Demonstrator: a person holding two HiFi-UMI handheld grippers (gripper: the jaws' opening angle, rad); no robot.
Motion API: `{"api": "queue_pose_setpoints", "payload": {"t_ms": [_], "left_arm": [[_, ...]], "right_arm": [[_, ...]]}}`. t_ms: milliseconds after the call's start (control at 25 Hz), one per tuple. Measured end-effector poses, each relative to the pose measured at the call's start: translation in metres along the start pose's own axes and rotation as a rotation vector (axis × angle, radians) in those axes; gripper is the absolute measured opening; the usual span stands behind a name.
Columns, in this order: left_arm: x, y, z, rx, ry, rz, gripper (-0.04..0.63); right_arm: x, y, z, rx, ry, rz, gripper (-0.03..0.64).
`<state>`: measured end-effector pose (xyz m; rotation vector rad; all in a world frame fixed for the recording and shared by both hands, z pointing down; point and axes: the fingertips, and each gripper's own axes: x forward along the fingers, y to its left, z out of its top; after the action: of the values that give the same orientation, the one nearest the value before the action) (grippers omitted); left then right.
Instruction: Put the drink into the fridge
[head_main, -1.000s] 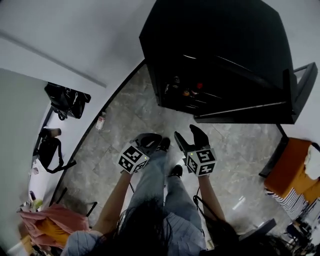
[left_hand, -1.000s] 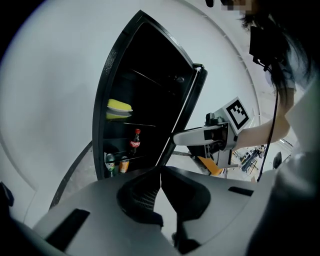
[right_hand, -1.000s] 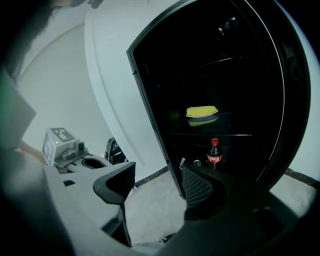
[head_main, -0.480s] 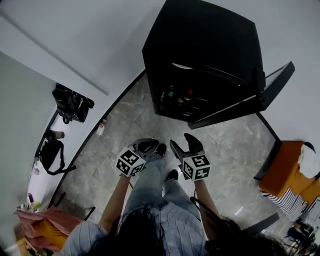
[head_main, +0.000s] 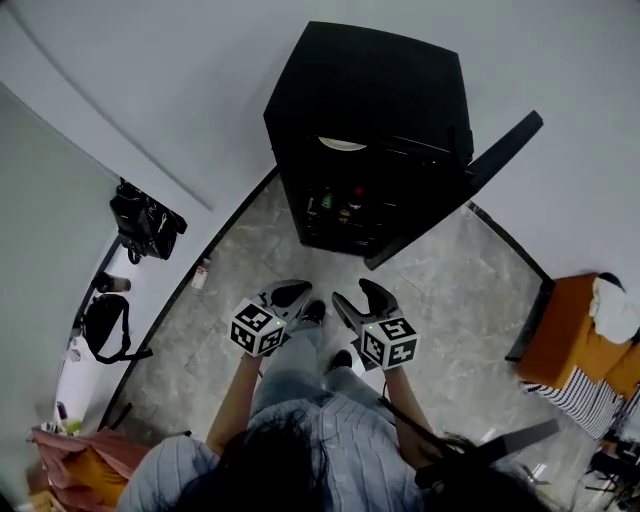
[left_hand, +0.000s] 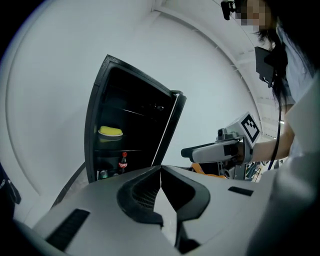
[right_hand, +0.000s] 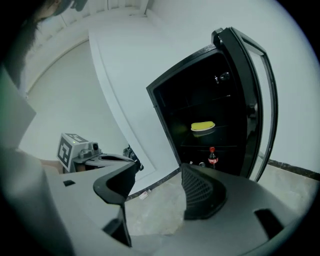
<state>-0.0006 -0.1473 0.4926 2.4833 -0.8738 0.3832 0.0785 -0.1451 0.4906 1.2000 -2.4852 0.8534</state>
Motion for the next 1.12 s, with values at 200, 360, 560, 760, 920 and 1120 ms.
{"api": "queue_pose_setpoints", "payload": {"t_ms": [200,360,560,760,920,1120], "left_arm": [[-0.008,-0.037,0.000,0.029,0.006,-0.012,0.008],[-0.014,-0.065,-0.001,-0.014,-0.048,0.007,0.008],[-0.022,-0.097,-0.007,-0.001,-0.068,0.024,0.009],[-0.038,-0.124,-0.015,0.004,-0.084,0.063,0.009],[-0.052,-0.141,-0.024,0.018,-0.075,0.081,0.008],[-0.064,-0.151,-0.043,0.000,-0.047,0.095,0.008]], "right_arm": [[-0.033,0.012,-0.005,-0.008,-0.008,0.022,0.302],[-0.056,0.017,-0.014,0.005,-0.016,0.041,0.290],[-0.080,0.028,-0.018,-0.035,-0.033,0.077,0.256],[-0.105,0.043,-0.026,-0.064,-0.046,0.112,0.210],[-0.118,0.055,-0.034,-0.047,-0.056,0.137,0.181],[-0.128,0.069,-0.056,-0.023,-0.038,0.146,0.164]]}}
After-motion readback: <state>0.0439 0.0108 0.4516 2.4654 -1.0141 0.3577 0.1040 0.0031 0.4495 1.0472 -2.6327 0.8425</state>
